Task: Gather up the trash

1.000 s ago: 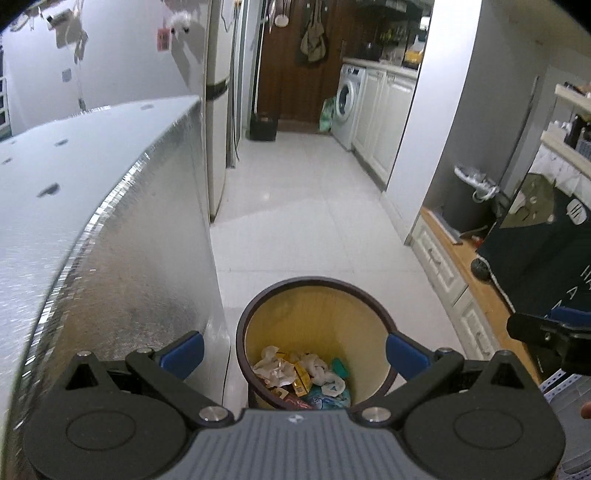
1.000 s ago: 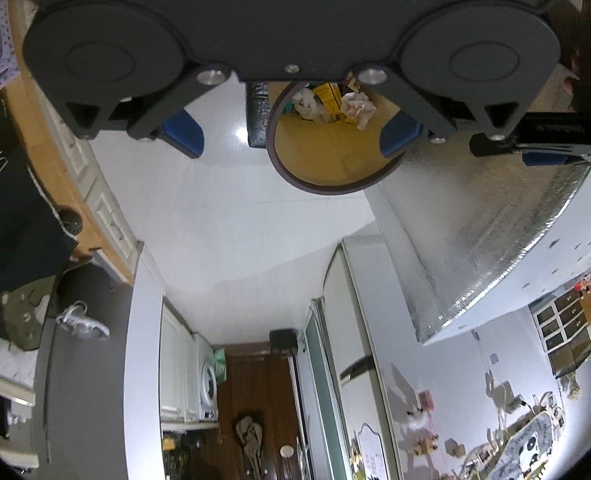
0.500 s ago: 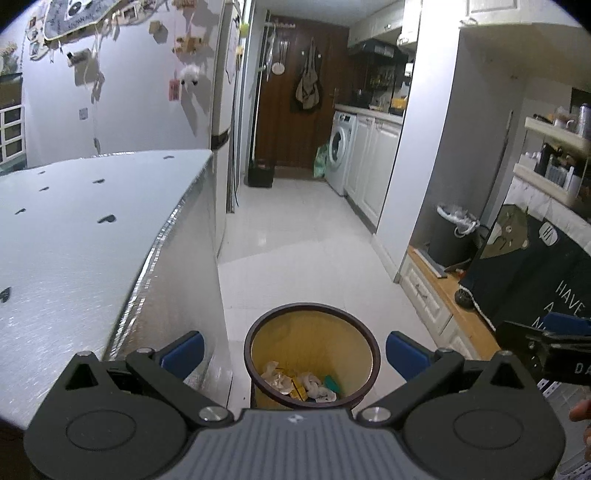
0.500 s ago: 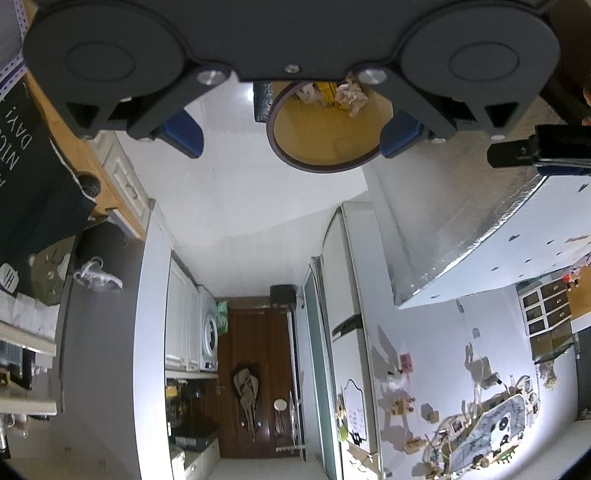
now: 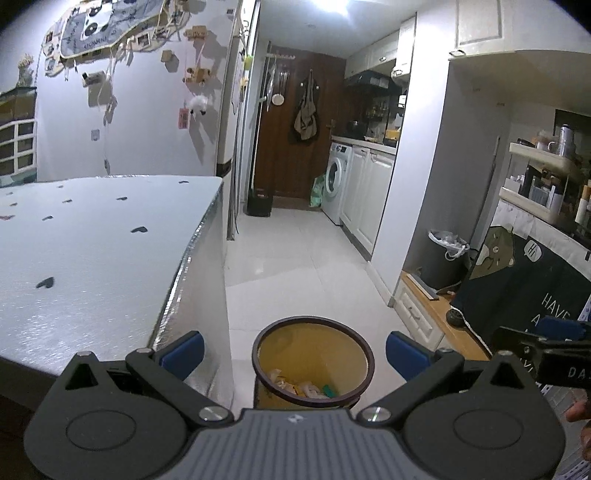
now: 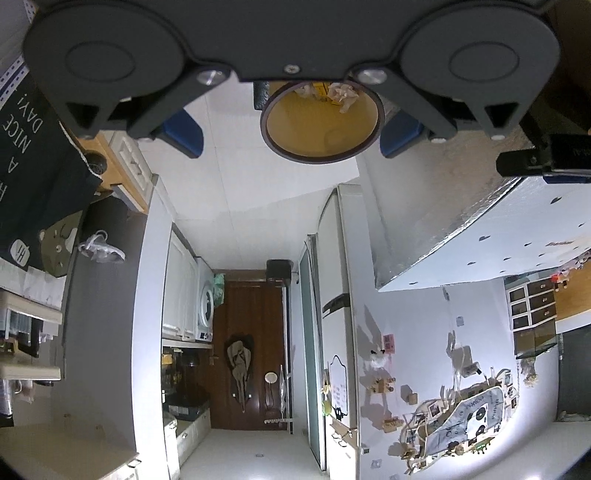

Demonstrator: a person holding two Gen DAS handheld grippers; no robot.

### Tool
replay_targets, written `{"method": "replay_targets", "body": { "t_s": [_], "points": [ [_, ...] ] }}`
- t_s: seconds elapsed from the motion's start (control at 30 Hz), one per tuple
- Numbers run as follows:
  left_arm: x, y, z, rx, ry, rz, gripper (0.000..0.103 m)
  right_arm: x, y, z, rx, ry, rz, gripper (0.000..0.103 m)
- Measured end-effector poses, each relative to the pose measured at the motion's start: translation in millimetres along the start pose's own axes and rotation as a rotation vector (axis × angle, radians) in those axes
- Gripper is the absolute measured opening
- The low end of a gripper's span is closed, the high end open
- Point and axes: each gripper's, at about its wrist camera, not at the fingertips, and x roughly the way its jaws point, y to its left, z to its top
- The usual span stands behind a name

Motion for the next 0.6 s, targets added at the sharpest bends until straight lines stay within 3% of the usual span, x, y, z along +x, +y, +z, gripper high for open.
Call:
{"method": "replay_targets", "body": {
  "t_s": [0.6],
  "points": [
    [-27.0,1.0,-36.8,0.035,-0.004,0.055,0.103,-38.0,14.9,-25.9,-0.031,-0.019,-0.026,0.103]
  ]
}}
